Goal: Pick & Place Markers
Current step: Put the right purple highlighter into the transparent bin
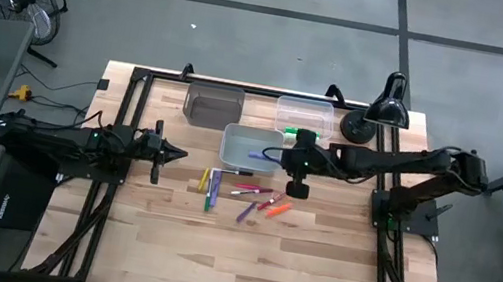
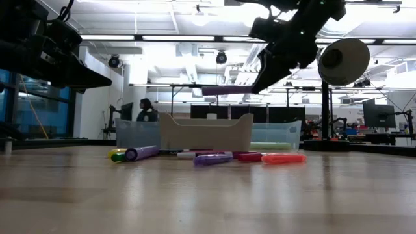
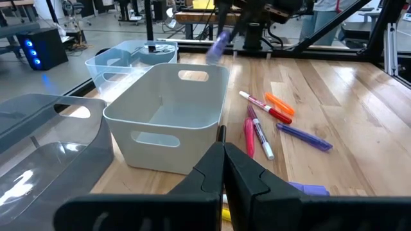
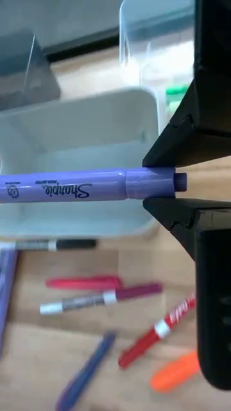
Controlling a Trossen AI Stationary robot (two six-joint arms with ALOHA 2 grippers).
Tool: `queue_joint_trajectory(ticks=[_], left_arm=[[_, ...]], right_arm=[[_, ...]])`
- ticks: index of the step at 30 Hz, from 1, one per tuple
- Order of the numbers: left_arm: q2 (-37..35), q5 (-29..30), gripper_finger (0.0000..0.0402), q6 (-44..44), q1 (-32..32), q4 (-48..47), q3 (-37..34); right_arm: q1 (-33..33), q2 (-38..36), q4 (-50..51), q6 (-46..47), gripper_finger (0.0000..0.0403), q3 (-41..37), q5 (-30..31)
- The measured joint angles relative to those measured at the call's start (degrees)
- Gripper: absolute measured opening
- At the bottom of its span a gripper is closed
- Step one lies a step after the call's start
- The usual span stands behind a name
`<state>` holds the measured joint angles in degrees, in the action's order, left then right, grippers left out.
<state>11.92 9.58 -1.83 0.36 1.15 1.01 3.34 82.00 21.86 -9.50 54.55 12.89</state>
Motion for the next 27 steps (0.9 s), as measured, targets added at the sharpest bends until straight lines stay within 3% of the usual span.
queue_joint_trajectory(ticks=[17,27], left_arm=[[0.00,-0.02,0.0001,0.00,-0.02,0.02,0.00],[0.00,-0.04,0.0001,-0.02,-0.02,0.02,0.00]], right_arm=[[8.39,0.00,4.53,0.42,0.0061,1.02,7.73],[15.64,0.00,7.95,-1.36,0.0062,1.02,8.36]])
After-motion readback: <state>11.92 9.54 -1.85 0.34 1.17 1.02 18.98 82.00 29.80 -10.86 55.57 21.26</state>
